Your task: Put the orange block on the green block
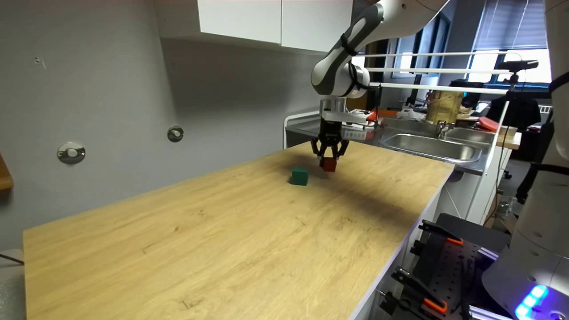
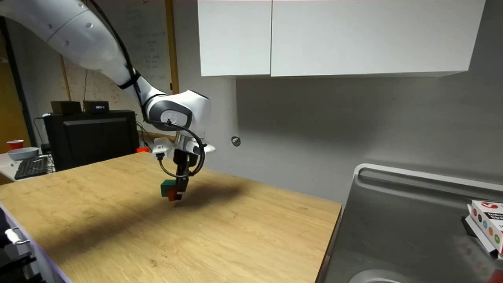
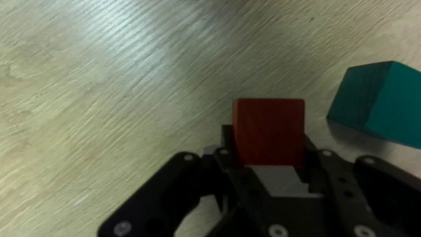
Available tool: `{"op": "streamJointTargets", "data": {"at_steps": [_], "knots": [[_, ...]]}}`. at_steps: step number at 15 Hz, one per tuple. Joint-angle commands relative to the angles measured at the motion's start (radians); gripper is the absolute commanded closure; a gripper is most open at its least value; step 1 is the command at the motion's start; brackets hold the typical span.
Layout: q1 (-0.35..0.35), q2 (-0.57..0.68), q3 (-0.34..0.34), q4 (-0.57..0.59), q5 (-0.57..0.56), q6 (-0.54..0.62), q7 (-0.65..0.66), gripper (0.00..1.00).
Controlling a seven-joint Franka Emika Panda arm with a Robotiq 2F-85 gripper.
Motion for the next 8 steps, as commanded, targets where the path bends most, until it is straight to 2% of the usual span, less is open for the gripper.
{"op": "streamJointTargets", "data": {"at_steps": [1, 8], "knots": [[0.036, -0.015, 0.014, 0.049, -0.066, -0.048, 0.073, 0.81], [0.102, 0.007, 0.045, 0.110, -0.135, -0.088, 0.132, 0.81]]}}
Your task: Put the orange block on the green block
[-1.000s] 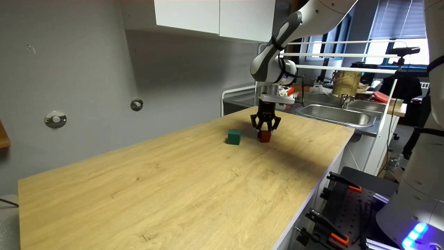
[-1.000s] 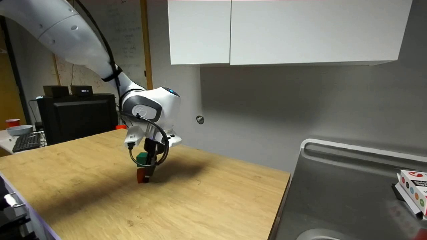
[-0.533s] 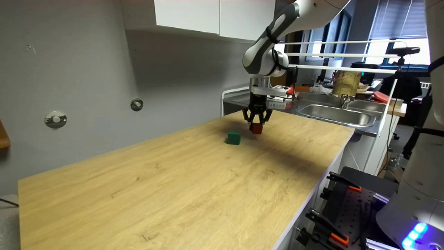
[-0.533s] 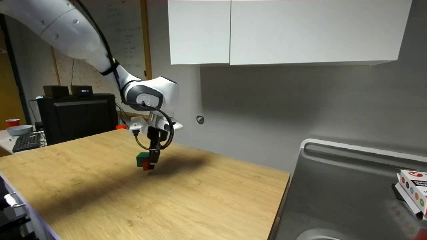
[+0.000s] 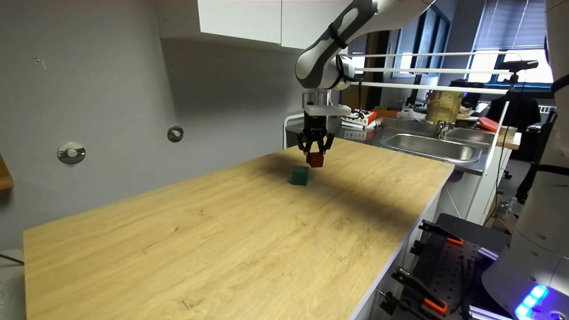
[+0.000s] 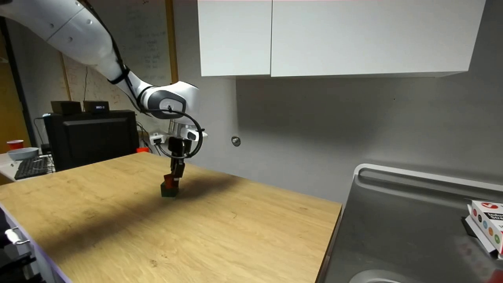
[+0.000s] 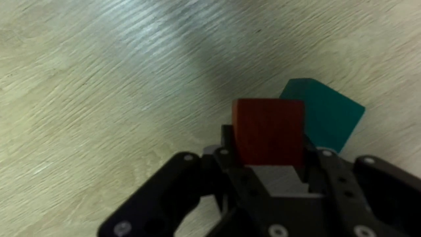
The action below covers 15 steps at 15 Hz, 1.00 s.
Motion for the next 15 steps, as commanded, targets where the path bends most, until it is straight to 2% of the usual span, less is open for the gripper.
{"op": "streamJointTargets", "data": {"at_steps": [1, 8, 15], "knots": [[0.023, 0.013, 0.021, 0.045, -0.042, -0.049, 0.044, 0.81], [0.069, 0.050, 0.046, 0.101, -0.087, -0.083, 0.069, 0.81], [0.070, 0.102, 0.043, 0.147, -0.092, -0.113, 0.069, 0.81]]}}
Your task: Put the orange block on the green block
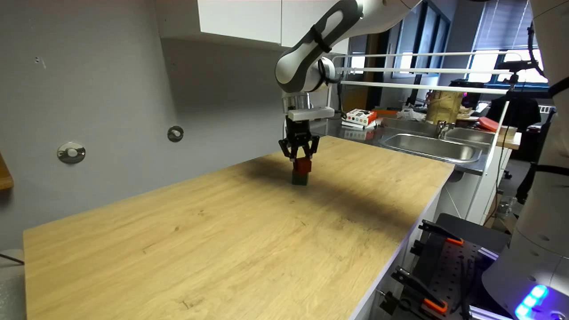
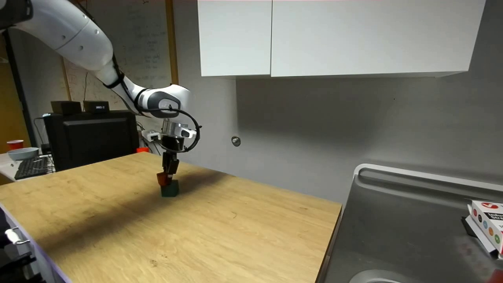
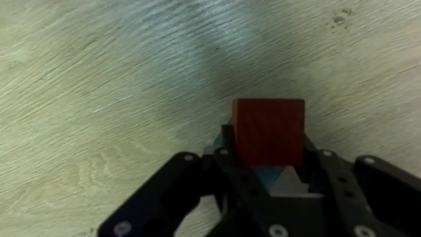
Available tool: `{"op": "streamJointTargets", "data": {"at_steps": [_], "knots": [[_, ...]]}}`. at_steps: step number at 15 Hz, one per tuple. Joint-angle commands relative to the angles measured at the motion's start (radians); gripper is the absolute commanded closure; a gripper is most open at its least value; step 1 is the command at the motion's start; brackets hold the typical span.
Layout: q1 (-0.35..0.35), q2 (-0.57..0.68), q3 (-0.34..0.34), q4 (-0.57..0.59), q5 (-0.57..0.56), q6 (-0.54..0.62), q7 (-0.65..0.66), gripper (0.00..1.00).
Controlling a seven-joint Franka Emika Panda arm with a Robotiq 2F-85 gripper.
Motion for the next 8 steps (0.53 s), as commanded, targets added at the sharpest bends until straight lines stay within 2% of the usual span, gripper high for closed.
{"op": "streamJointTargets", "data": {"at_steps": [1, 3, 6, 8], "knots": [[-0.005, 0.033, 0.003, 0.056, -0.017, -0.049, 0.025, 0.31], [-0.008, 0.036, 0.006, 0.064, -0.011, -0.058, 0.018, 0.27], [-0.010, 0.038, 0.007, 0.074, -0.011, -0.072, 0.009, 0.03], [-0.010, 0.036, 0.008, 0.077, -0.010, -0.077, 0.006, 0.00]]}}
